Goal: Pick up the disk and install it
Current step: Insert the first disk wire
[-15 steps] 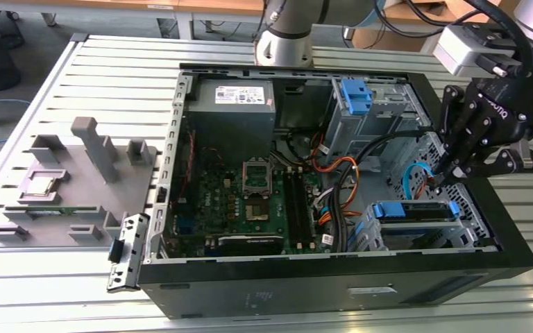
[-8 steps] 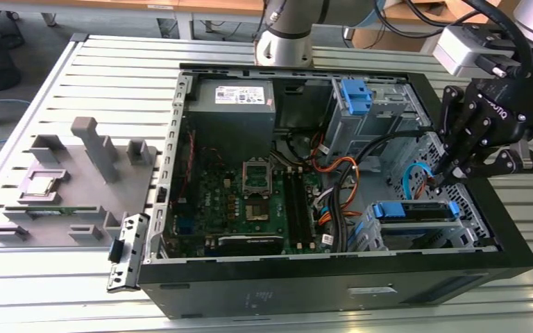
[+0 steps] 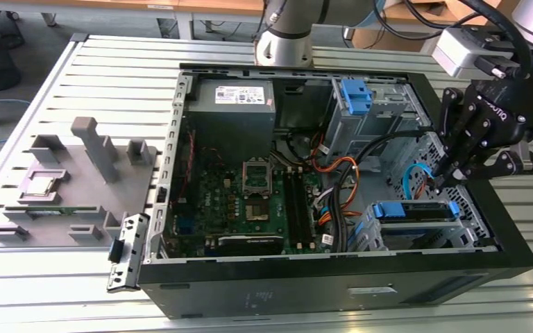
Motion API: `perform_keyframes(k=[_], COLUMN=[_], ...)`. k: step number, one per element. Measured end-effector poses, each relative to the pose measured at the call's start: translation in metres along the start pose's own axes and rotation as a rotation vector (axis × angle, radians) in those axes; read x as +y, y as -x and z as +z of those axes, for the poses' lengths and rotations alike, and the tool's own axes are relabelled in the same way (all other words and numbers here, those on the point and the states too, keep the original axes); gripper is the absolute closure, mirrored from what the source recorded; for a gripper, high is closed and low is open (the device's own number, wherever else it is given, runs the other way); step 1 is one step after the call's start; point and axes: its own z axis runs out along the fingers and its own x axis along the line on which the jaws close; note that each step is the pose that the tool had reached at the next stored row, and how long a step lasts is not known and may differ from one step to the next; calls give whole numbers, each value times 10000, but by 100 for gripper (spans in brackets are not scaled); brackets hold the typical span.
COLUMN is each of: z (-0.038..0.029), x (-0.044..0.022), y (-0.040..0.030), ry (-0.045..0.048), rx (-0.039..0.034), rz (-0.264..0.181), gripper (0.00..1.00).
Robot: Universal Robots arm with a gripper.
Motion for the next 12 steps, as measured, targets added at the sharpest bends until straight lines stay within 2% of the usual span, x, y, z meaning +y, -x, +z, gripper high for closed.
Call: perform_keyframes(k=[9, 10, 11, 12], z=[0, 0, 0, -1], x=[0, 0, 0, 0], y=[0, 0, 0, 0], ry=[0, 0, 0, 0], rx=[2, 2, 2, 2], rz=[0, 0, 0, 0], gripper=[76, 77, 84, 84])
